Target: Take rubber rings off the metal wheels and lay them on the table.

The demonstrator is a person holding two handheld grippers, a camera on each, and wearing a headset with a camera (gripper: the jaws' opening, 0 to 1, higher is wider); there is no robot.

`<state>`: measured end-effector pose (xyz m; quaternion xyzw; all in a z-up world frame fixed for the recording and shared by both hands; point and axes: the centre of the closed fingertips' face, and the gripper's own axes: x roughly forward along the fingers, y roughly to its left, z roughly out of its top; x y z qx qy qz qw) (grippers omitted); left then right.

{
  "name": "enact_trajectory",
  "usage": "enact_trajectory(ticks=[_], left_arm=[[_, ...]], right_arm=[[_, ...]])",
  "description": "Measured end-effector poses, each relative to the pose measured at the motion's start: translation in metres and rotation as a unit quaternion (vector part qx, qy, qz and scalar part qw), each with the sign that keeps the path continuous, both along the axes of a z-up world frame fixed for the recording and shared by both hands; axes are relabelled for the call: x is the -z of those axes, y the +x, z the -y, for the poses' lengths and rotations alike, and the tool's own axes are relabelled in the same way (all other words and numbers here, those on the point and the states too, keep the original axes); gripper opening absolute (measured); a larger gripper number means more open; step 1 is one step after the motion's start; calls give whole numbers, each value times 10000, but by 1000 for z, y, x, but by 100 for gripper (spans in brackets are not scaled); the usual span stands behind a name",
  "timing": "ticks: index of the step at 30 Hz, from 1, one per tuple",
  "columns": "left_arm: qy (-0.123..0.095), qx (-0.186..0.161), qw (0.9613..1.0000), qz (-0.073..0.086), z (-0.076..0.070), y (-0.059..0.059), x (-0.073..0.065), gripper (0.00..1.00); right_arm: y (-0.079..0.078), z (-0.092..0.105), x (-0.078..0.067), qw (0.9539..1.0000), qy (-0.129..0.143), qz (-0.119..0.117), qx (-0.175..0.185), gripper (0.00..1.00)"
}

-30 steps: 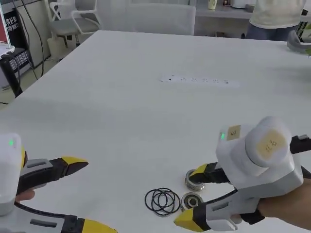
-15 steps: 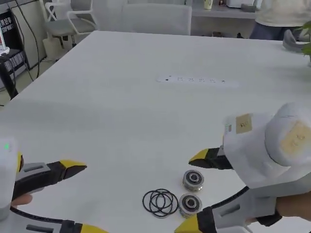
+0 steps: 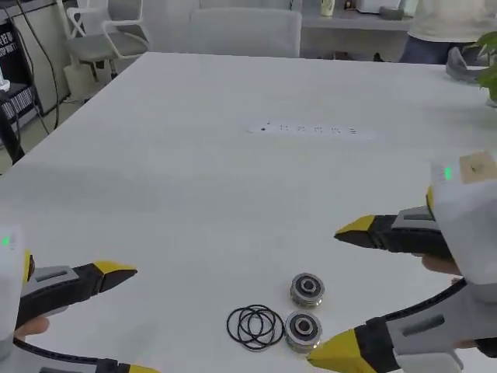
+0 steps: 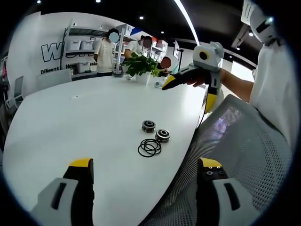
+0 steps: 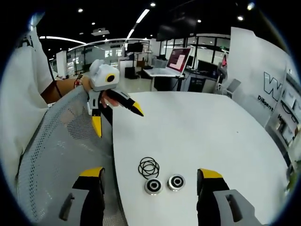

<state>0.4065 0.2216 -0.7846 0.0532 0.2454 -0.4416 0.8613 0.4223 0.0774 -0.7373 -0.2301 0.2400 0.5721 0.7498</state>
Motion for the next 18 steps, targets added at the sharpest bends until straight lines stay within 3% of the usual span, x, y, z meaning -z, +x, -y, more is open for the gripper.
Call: enact_trajectory(ticks=[4,10,18], left_arm=[[6,1,10000,12,0,1,0,89],[61,21,10000,19,-1,1,1,90],[66,49,9999,81,0,1,-2,91]], right_arm=[[4,13,-6,9996,172,117,200,84],[6,27,-10,9980,428,100,458,89],[6,43,-6,9940,751,-51,797,97]])
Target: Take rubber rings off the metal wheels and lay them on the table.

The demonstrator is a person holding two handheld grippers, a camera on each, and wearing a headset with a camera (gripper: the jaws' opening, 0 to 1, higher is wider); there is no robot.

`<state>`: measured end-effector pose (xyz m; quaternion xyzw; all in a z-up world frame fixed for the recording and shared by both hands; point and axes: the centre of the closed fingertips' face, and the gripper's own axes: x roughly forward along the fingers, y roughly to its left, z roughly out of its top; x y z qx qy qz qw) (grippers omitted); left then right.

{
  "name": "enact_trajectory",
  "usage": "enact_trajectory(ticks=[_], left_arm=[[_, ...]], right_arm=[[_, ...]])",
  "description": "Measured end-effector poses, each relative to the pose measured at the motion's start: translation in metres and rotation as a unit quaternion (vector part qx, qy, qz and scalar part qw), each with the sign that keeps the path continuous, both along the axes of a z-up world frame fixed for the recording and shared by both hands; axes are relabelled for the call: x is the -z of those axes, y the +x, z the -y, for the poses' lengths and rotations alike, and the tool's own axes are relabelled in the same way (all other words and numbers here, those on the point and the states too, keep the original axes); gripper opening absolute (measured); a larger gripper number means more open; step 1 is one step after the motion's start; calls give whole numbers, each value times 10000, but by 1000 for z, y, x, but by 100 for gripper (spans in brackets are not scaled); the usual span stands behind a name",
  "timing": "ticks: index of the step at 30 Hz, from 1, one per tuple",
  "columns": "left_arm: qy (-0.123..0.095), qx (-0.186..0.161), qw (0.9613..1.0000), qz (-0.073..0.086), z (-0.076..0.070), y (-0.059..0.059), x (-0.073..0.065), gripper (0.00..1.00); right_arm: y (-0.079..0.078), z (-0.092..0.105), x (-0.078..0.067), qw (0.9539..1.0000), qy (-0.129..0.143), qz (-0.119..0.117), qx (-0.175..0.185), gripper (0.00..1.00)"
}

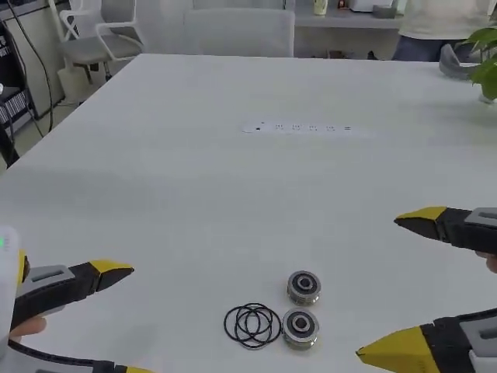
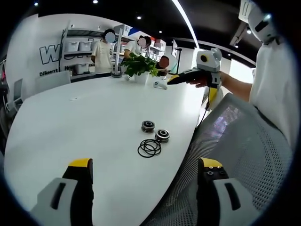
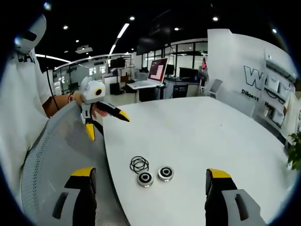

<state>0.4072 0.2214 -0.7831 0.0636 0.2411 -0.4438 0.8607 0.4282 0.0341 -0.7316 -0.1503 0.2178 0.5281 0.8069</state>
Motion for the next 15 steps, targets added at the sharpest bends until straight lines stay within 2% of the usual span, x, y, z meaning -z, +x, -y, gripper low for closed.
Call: enact_trajectory(ticks=[4,6,9,15], left_arm=[[-17,-12,10000,21,0,1,-1,91],[33,14,10000,24,-1,0,0,91],[138,60,9999,84,-2,0,0,91],[76,-73,9998,190,-9,4,-8,91]], right_arm=[[1,7,0,9997,196,-31,161,99],[3,12,-2,9992,279,57,267,99],[4,18,-2,9980,475,18,405,99],[7,31,2,9951,733,-66,656,99]])
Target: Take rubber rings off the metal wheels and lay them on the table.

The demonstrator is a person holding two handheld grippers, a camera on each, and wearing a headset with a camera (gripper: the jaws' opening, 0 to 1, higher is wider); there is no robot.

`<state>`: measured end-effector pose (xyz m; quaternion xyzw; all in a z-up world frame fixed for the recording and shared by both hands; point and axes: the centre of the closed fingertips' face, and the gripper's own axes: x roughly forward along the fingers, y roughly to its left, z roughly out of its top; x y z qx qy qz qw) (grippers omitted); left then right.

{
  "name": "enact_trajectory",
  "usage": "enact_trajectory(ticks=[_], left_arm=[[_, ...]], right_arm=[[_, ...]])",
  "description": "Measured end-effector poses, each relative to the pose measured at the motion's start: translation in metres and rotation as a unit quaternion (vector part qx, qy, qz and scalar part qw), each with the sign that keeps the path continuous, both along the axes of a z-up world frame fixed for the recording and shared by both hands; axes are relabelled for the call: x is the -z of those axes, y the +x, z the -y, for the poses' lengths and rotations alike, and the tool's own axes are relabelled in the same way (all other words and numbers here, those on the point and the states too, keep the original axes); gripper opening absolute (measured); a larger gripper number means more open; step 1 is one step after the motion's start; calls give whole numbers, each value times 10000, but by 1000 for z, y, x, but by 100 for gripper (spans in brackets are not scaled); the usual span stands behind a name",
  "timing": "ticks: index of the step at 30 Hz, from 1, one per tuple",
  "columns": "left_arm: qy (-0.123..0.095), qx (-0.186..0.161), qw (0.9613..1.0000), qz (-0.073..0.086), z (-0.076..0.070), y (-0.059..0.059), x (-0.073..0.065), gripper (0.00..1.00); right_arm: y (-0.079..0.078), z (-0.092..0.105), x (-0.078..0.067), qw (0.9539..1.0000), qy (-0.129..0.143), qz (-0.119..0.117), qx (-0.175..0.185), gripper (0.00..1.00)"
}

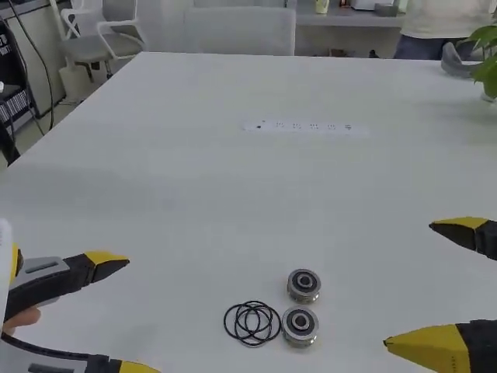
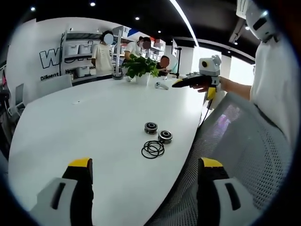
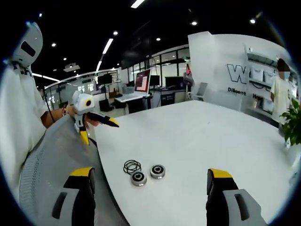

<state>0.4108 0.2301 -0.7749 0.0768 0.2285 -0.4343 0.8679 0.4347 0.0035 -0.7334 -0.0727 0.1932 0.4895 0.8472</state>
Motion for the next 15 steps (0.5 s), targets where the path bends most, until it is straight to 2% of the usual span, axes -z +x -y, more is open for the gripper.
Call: enact_trajectory(ticks=[7,12,15], left_arm=[[30,-125,9999,63,-9,1,-3,91],[-7,-294,9995,94,-19,0,-5,91],[-31,-388,9992,88,-24,0,-5,91]], right_arm=[[1,10,8,9996,124,-103,212,99],[0,15,20,9993,49,-209,308,99],[-1,16,24,9989,99,-281,361,99]])
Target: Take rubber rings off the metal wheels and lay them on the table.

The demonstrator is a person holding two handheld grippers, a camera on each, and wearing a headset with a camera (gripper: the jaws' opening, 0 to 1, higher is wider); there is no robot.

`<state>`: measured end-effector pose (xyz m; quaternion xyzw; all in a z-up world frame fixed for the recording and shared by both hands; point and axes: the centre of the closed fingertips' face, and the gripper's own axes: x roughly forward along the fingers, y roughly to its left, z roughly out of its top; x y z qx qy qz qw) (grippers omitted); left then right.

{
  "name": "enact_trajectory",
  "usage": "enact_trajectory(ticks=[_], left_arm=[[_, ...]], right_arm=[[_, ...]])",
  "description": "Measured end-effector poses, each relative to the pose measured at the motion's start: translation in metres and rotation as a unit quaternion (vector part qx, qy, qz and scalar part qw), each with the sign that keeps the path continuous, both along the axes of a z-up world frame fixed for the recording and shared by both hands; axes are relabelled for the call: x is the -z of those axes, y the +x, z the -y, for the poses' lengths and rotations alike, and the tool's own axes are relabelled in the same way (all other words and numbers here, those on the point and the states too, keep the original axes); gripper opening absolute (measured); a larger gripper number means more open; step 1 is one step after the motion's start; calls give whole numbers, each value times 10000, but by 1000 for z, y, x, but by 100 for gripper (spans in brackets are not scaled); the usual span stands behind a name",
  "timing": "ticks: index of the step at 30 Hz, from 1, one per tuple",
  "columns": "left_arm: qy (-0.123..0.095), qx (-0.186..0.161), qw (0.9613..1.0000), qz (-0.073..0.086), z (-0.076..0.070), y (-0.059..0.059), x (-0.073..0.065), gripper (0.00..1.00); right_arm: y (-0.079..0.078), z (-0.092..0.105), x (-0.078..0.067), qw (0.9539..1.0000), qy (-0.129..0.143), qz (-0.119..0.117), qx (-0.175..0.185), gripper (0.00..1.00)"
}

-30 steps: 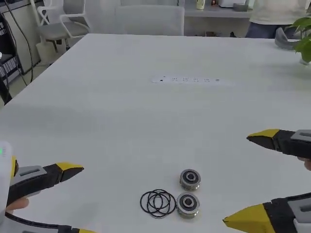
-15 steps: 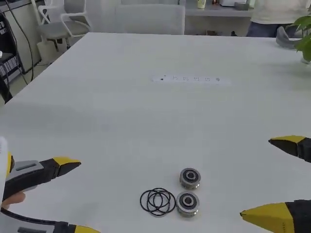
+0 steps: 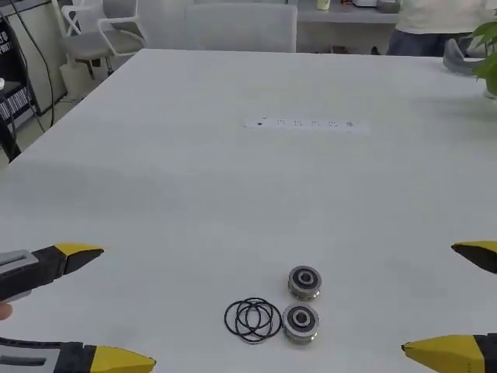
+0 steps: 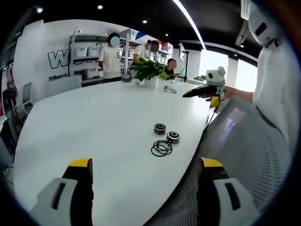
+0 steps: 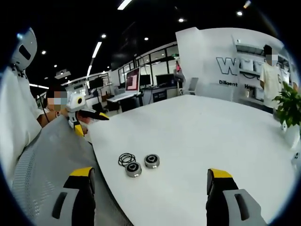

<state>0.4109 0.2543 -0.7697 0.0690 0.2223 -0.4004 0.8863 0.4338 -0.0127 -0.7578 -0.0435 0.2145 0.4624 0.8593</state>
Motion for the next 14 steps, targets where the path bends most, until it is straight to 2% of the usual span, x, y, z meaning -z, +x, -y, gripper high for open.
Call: enact_trajectory(ticks=[3,14], left_arm=[[47,-72,10000,10,-4,0,1,91],[7,-164,9999,2,-7,0,1,91]], right_arm=[[-1,0,5,10000,35,-58,35,99],[-6,7,30,9992,-94,-346,147,99]])
